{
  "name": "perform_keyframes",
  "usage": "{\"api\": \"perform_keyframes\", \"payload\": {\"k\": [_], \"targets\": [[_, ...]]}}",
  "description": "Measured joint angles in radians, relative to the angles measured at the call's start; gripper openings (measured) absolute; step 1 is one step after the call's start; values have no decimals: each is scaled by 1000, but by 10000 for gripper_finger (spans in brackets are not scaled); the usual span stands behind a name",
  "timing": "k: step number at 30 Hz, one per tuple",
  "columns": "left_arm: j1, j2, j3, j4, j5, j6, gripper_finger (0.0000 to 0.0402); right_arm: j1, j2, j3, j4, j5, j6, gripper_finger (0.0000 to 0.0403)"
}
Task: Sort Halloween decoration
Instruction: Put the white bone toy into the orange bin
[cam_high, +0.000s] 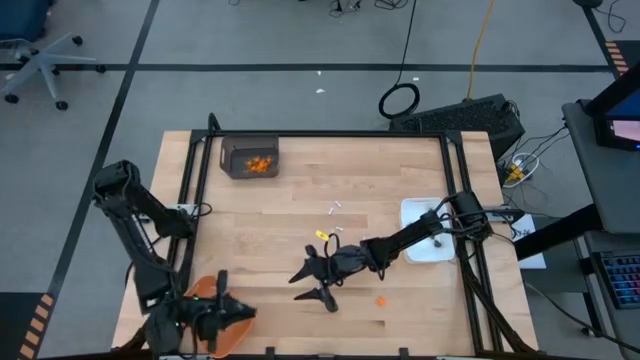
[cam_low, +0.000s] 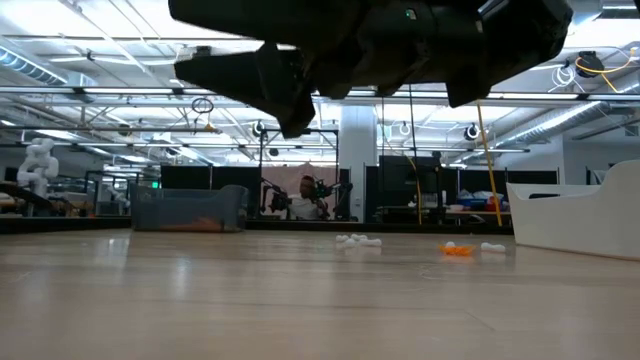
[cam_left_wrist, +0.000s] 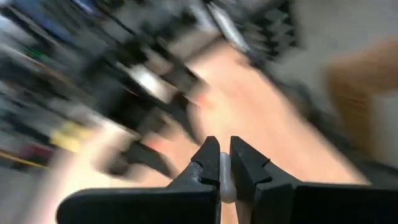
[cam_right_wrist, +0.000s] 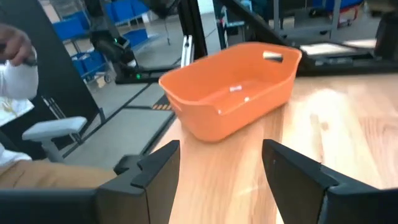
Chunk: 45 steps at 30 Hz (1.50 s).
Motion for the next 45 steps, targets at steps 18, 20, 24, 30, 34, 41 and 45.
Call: {"api": "perform_keyframes", "payload": {"k": [18, 20, 24, 30, 34, 41, 45], "targets": [[109, 0, 52, -669, 959, -705, 8, -2, 0, 0, -60, 0, -35, 212], [119, 0, 48, -668, 958, -706, 8, -4, 0, 0, -61, 0, -43, 212], [123, 3, 35, -669, 958, -708, 16, -11, 0, 0, -76, 4, -52, 212], [123, 20, 27, -670, 910, -840, 68, -20, -10, 0, -132, 17, -52, 212], [123, 20, 27, -671, 888, -856, 110, -21, -64, 0, -303, 152, -69, 212], [125, 19, 27, -669, 795, -856, 136, -17, -184, 0, -671, 329, -112, 212], [129, 17, 27, -668, 747, -856, 137, -13, -223, 0, -850, 388, -100, 212]]}}
